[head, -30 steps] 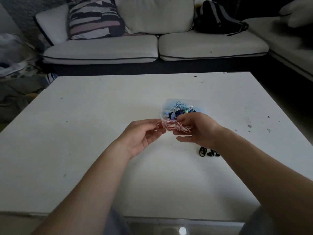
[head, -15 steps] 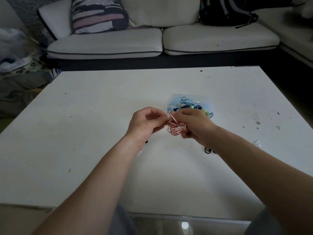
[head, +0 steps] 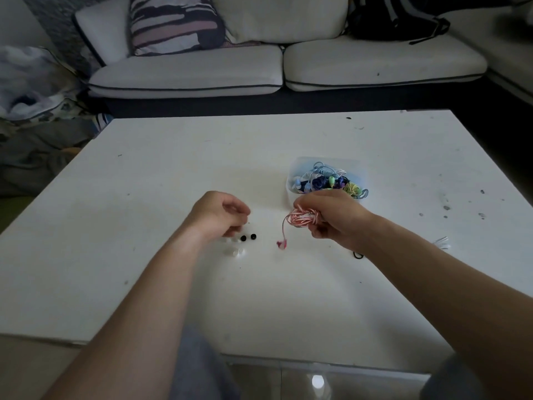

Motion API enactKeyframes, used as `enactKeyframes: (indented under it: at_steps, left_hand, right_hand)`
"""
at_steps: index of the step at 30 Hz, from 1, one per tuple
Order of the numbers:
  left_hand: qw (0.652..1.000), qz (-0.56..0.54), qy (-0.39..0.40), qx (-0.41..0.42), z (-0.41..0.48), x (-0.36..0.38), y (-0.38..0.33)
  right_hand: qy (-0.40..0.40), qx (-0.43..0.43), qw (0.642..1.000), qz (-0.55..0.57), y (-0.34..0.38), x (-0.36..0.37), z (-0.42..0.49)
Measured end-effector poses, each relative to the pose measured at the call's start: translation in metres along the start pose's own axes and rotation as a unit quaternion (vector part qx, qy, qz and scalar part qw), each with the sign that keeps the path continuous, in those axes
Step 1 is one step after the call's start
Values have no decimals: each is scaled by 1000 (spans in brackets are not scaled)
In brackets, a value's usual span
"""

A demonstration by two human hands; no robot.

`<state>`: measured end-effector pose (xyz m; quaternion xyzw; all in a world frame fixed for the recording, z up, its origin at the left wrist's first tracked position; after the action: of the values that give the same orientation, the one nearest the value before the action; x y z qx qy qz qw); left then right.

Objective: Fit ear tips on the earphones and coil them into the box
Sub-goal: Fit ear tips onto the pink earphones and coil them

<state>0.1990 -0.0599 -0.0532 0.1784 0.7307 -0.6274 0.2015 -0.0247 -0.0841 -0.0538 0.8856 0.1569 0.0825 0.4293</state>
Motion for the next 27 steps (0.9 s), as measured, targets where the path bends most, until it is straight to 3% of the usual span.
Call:
enactKeyframes:
  at_steps: [3, 5, 22, 27]
  left_hand:
    - [986, 165, 27, -20, 7, 4, 22]
    - [979, 204, 16, -15, 10, 2, 28]
    - [970, 239, 28, -27, 18, 9, 36]
    - [980, 198, -35, -9, 12, -10, 15]
  right_hand:
    - [2, 16, 1000, 12, -6, -2, 4]
    - [4, 22, 1000, 11, -7, -3, 5]
    - [-3, -17, 1000, -3, -1, -9, 2]
    - [4, -20, 1000, -4, 2, -7, 2]
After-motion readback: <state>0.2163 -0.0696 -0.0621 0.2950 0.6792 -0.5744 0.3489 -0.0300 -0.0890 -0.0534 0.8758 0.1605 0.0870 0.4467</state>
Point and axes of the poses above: each hand's wrist, its own z-axis towards the middle knuckle, its own x-axis out of the palm, y = z × x, the point moved 8 cm from there along z, towards the middle knuckle, and after that the axes turned 14 degrees about x, right-handed, at the moved point
